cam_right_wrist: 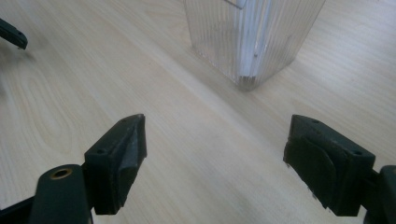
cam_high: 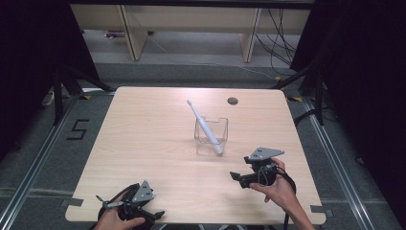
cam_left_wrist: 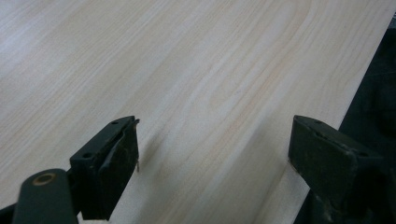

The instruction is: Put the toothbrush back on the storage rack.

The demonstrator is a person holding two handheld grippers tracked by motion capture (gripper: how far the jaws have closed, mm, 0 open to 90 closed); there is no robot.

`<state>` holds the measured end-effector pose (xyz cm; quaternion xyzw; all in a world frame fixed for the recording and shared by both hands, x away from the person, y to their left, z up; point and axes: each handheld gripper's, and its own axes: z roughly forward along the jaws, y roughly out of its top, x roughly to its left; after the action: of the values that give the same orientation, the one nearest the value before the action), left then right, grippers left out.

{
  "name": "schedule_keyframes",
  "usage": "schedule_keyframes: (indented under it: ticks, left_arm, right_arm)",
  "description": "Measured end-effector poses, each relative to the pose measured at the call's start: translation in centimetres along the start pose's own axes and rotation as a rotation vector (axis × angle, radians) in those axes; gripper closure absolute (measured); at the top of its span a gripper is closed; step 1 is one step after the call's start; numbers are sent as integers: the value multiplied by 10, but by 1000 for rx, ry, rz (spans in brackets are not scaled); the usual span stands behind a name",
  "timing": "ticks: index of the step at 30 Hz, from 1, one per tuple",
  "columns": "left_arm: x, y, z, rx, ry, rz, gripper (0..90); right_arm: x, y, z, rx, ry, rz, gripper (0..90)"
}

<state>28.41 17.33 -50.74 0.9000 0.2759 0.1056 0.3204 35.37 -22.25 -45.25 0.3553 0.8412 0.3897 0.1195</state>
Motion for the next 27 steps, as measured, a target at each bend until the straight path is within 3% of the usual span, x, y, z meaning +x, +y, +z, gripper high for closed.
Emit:
schedule_keyframes:
  ticks: [1,3,4,8,9,10,12,13,15,18,19,20,22,23,24,25,26,27]
  left_arm:
    - [1,0,0,0,1,17,155]
    - [1,0,0,1,1,14,155]
    - [0,0,0,2,4,18,155]
    - [0,0,1,8,-1,0,155]
    - [1,0,0,10,-1,20,155]
    - [1,0,0,9,-1,14,155]
    - [1,0,0,9,-1,15,155]
    - [1,0,0,9,-1,14,155]
    - [1,0,0,9,-1,15,155]
    - [0,0,0,-1,4,-4,155]
    - [1,0,0,1,7,17,155]
    - [1,0,0,2,5,14,155]
    - [-1,0,0,-2,5,-2,155]
    - [1,0,0,3,5,21,155]
    - [0,0,0,3,4,17,155]
    - [0,0,0,2,5,17,155]
    - [0,0,0,1,5,-1,155]
    - [-1,0,0,-2,5,-6,155]
  right_arm:
    - [2,-2,-1,4,7,21,209]
    - [-1,-6,-1,-2,8,-8,209]
    - [-1,-8,-2,5,3,5,209]
    - [1,-13,-6,-11,10,-2,209]
    - [1,-14,-7,-9,2,4,210]
    - [1,-15,-8,-20,-10,-15,210]
    - [2,-17,-8,-5,3,2,209]
    - [1,-17,-8,-9,-7,-15,210]
    - [2,-19,-9,1,-1,10,209]
    - [0,-21,-10,-3,-7,-2,210]
    - [2,-22,-11,-1,-12,20,210]
    - [0,-24,-11,-1,-14,-5,210]
    - [0,-26,-12,2,-20,-2,210]
    - [-1,-27,-12,-1,-14,-3,210]
    - [1,-29,-14,5,-20,14,210]
    - [-1,-29,-15,-5,-29,-11,209]
    - [1,-31,-16,5,-22,31,209]
    - [-1,-32,-16,1,-18,2,209]
